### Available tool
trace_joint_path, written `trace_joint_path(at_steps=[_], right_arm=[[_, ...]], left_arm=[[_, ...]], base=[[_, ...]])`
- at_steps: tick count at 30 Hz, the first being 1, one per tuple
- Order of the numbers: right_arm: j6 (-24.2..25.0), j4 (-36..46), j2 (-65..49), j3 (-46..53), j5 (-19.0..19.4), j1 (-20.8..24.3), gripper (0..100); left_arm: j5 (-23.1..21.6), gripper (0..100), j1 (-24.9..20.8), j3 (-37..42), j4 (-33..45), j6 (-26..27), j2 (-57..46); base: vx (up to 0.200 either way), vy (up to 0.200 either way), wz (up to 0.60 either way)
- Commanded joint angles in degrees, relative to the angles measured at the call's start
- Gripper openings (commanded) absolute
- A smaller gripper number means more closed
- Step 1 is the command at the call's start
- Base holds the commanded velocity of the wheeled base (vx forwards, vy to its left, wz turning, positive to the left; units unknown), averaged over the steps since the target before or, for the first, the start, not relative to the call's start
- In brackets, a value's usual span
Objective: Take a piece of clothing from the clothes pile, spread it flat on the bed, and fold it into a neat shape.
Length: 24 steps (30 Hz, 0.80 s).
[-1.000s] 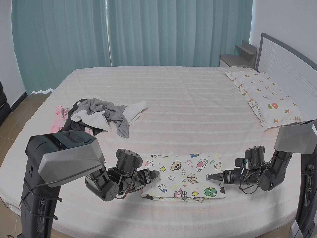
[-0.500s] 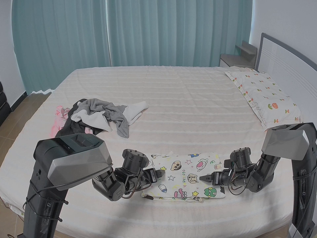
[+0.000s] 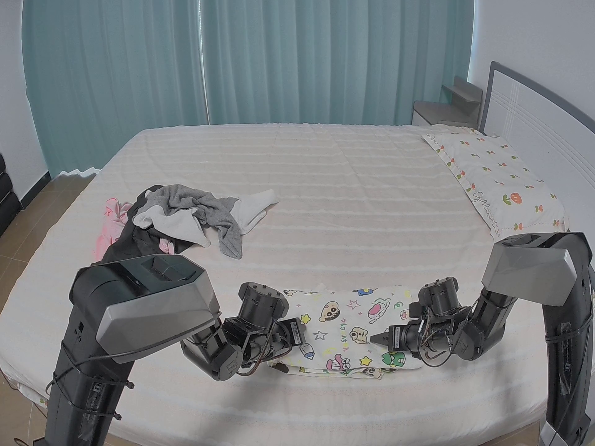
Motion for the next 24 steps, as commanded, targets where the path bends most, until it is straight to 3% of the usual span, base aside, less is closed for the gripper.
trace_joint_path(at_steps=[1,8,24], right_arm=[[1.4,-0.4,-0.2,-0.1,0.3,0.1,0],[5.0,-3.5,-0.2,0.5,0.5,0.0,0],[6.6,-4.8,-0.4,1.1,0.4,-0.1,0]], left_arm=[[0.1,0,0.0,0.2,-0.1,-0.1,-0.2],[4.0,0,0.0,0.7,-0.2,-0.2,-0.7],[4.5,0,-0.1,3.4,0.0,-2.3,-3.4]], base=[[0.000,0.000,0.00],[0.000,0.000,0.00],[0.000,0.000,0.00]])
